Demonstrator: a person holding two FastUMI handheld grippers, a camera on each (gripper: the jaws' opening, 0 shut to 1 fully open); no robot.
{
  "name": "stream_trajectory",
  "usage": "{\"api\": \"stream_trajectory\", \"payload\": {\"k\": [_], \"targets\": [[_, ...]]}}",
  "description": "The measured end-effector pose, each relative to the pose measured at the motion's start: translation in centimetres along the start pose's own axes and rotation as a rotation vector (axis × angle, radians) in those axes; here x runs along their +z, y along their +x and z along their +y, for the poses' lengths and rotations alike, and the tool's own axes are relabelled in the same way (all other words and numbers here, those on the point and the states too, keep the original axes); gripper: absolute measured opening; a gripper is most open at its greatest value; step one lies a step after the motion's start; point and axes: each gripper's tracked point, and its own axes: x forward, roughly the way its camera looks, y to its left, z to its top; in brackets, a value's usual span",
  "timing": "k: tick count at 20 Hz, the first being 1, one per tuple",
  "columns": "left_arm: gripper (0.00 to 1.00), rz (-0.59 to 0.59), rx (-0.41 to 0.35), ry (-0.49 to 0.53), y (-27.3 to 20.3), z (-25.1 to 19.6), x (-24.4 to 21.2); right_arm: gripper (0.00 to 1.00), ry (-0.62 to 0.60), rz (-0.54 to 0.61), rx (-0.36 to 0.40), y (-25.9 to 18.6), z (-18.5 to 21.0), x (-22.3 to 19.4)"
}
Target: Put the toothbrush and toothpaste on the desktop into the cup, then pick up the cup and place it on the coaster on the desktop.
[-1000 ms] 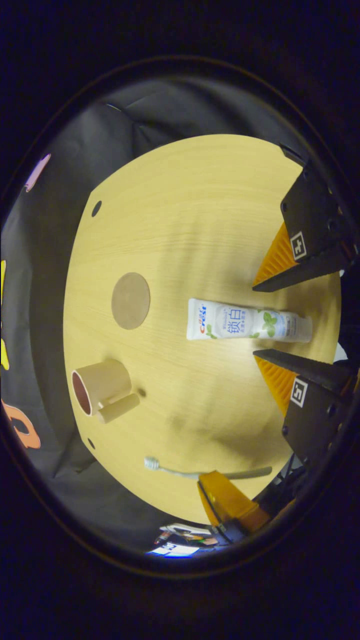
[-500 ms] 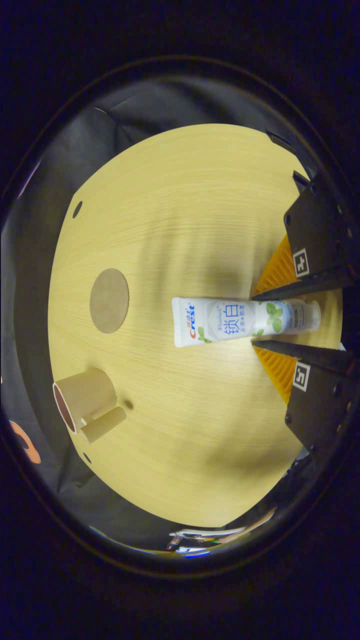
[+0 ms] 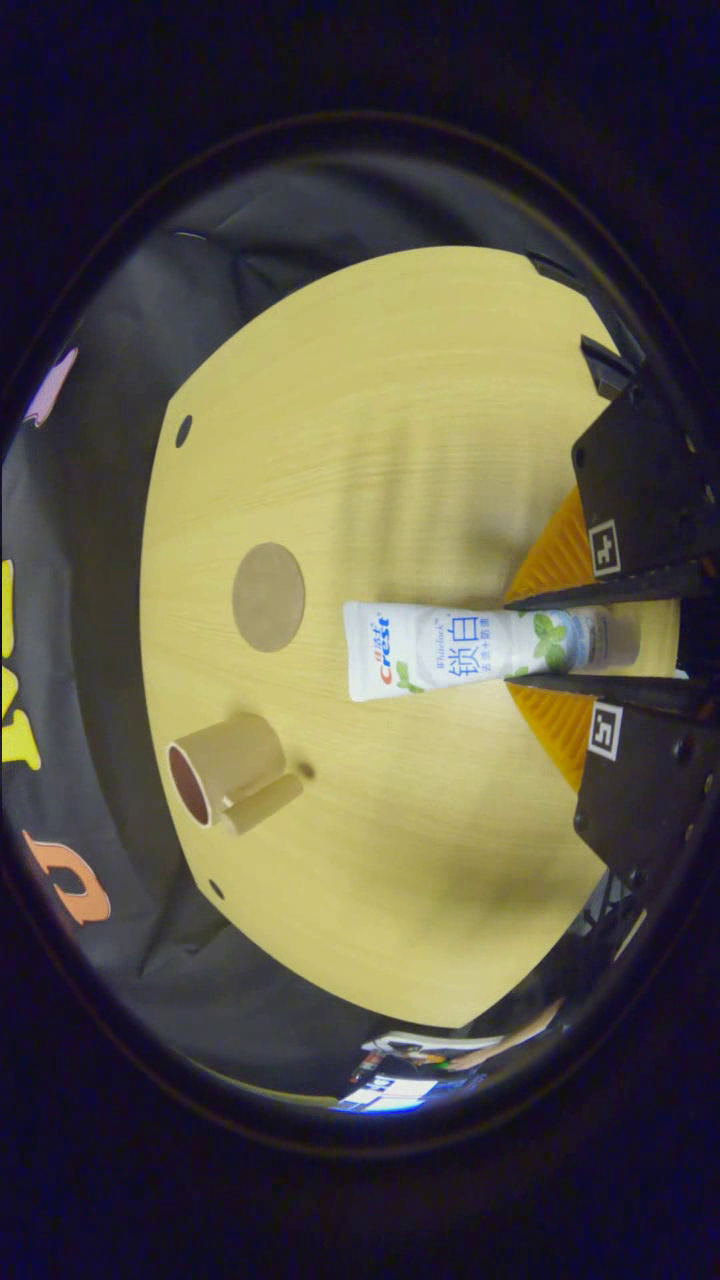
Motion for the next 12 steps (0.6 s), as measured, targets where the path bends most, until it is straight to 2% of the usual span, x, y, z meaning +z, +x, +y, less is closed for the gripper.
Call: {"api": "stream_trajectory", "payload": {"k": [3,6,8,12], "targets": [[0.09,-0.063,-0.007,-0.002,1.3,0.0,2.9,0.31,-0.008,-0.087,-0.017,-2.3,-0.4,1.9],[0.09,-0.089,-0.034,-0.045,3.0,-0.5,4.2,0.31,0.060,-0.214,0.018,-5.7,-0.6,5.1],[0.09,-0.091,-0.032,-0.076,4.0,-0.3,4.5,0.31,0.090,-0.316,0.032,-9.1,-1.1,7.7],[0.09,-0.068,-0.021,-0.098,6.4,-0.4,3.8,0.31,0.066,-0.548,0.027,-16.5,-1.1,13.7]]}}
